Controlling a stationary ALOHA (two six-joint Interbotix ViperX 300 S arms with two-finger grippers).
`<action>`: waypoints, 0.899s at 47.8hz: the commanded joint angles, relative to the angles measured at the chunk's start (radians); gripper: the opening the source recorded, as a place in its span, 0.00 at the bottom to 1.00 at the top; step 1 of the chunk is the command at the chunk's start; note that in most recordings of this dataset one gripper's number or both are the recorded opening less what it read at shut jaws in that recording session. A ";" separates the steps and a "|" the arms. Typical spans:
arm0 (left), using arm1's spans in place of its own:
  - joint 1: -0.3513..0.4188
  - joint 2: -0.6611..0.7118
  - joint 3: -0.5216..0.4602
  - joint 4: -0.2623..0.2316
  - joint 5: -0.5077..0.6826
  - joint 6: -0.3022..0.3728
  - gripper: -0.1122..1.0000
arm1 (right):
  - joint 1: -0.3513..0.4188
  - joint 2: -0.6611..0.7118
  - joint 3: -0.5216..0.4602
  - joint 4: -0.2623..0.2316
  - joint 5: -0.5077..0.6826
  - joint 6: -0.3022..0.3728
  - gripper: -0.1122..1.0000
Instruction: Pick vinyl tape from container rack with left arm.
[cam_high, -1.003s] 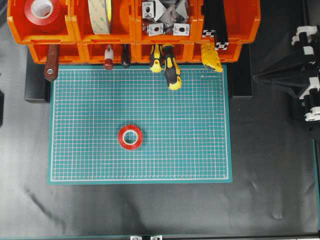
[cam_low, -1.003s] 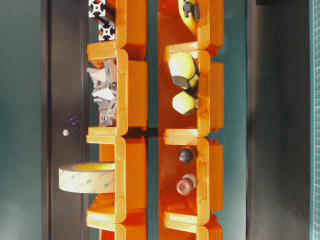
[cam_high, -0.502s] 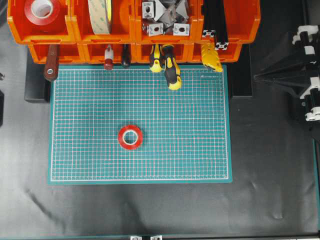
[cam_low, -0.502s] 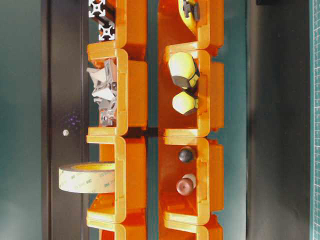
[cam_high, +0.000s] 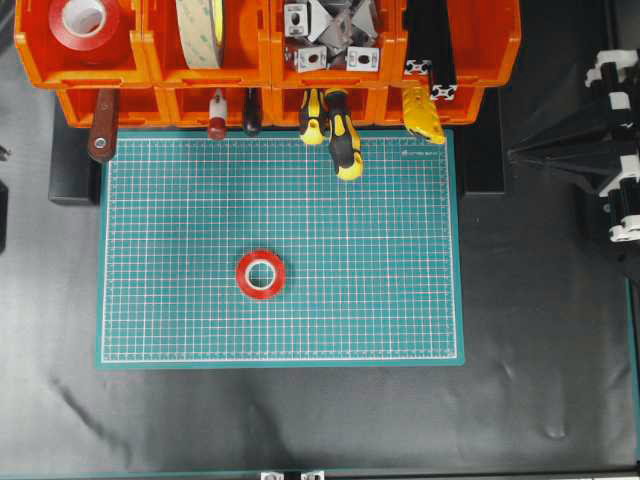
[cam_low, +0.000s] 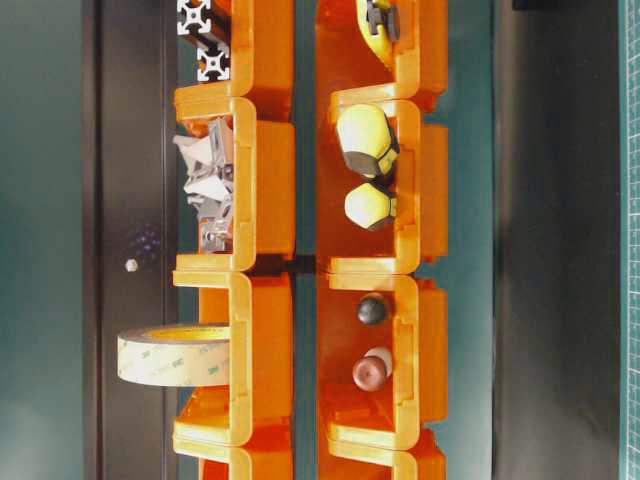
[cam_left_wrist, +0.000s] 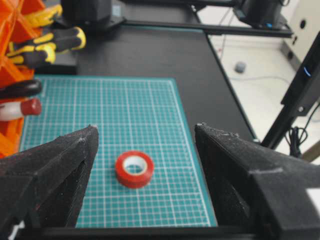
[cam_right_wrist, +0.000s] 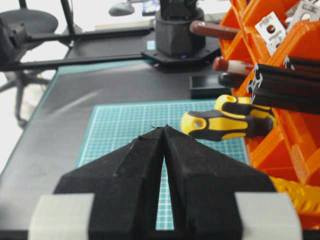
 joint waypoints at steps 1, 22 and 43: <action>0.002 0.015 -0.014 0.000 -0.011 -0.002 0.77 | 0.018 0.005 -0.014 -0.017 -0.014 -0.021 0.10; 0.002 0.012 -0.003 0.000 -0.011 0.000 0.77 | 0.031 -0.002 -0.014 -0.018 -0.005 -0.092 0.10; 0.002 0.009 0.002 -0.003 -0.011 0.002 0.77 | 0.031 -0.029 -0.006 -0.018 -0.021 -0.092 0.10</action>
